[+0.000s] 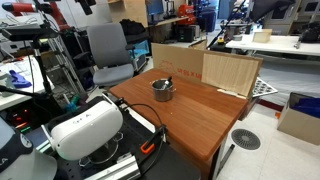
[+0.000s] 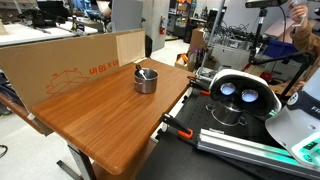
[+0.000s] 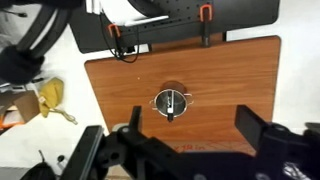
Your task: Take the black marker out of the silver pot and place it on the table
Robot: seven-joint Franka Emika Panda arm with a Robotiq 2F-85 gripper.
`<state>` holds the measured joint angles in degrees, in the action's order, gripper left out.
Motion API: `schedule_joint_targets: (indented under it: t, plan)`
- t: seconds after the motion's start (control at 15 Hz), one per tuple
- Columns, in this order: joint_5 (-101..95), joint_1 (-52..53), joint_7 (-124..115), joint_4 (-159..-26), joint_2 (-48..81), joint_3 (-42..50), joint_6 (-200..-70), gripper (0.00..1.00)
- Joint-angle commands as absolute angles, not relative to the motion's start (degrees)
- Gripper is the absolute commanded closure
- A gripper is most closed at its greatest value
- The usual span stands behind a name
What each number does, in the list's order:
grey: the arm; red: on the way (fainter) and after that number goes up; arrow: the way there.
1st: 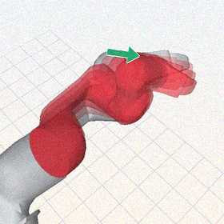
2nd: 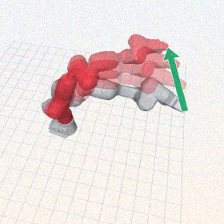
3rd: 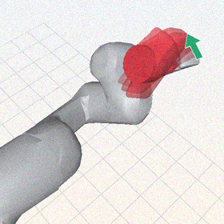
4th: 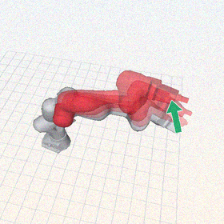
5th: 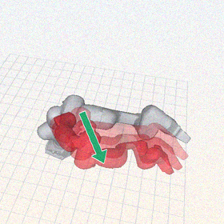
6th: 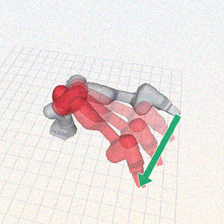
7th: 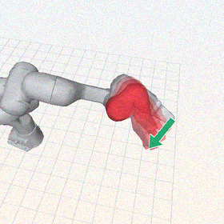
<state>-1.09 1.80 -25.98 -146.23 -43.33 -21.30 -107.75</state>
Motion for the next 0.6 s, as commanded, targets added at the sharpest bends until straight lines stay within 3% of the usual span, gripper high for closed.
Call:
schedule_joint_targets:
  t: [0.0, 0.53]
  plan:
    - [-3.6, 2.4, -26.7, -147.7, -43.2, -20.8, -112.2, 0.0]
    - [-6.5, 2.2, -24.0, -147.8, -37.6, -18.5, -116.8, 0.0]
